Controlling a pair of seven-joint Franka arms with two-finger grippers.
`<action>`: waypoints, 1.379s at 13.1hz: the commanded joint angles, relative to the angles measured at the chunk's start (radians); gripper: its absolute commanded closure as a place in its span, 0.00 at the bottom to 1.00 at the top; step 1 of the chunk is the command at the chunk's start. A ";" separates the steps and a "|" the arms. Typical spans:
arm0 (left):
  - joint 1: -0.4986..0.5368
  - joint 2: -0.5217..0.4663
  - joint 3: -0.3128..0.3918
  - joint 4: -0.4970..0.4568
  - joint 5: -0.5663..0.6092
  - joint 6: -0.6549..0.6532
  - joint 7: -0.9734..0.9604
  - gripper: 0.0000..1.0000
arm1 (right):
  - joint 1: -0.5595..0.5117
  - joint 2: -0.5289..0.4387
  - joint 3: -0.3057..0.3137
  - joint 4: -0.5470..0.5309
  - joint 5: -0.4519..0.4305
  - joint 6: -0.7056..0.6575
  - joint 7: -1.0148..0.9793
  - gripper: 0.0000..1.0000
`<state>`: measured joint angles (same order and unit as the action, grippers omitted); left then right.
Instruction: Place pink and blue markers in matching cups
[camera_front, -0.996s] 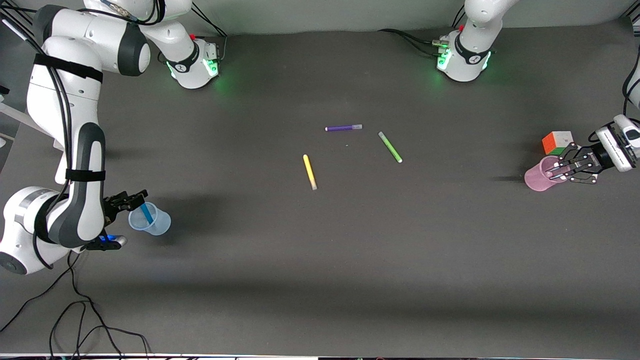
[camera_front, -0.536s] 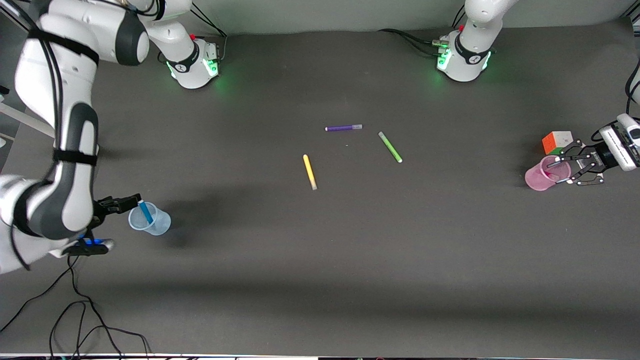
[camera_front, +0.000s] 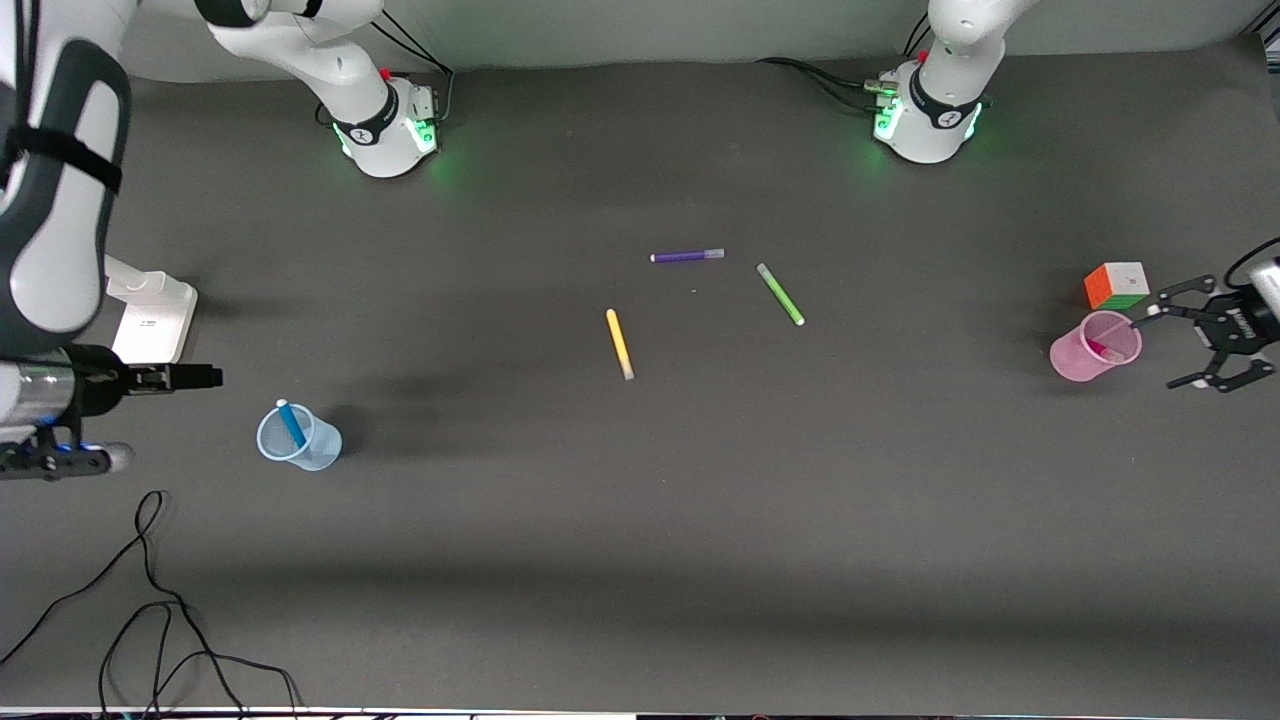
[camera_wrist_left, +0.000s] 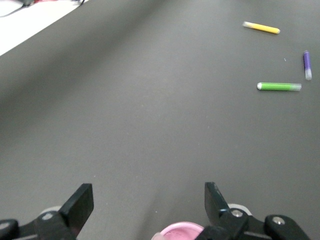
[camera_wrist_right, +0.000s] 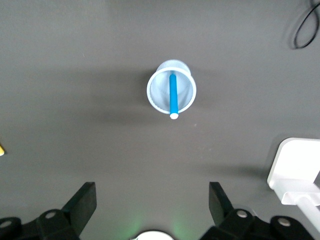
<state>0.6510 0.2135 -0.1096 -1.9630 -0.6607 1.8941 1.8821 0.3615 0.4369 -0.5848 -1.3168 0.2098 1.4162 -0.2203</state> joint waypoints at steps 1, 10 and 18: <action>-0.132 -0.213 0.010 -0.021 0.168 -0.012 -0.423 0.01 | 0.057 -0.144 -0.004 -0.151 -0.047 0.101 0.027 0.00; -0.344 -0.379 -0.229 0.103 0.533 -0.186 -1.582 0.01 | -0.012 -0.394 0.127 -0.355 -0.151 0.279 0.144 0.00; -0.344 -0.327 -0.446 0.185 0.645 -0.219 -1.908 0.01 | -0.371 -0.440 0.487 -0.348 -0.194 0.245 0.148 0.00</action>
<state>0.3057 -0.1493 -0.5536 -1.8328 -0.0425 1.7158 -0.0017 -0.0021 0.0291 -0.1177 -1.6373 0.0422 1.6673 -0.1024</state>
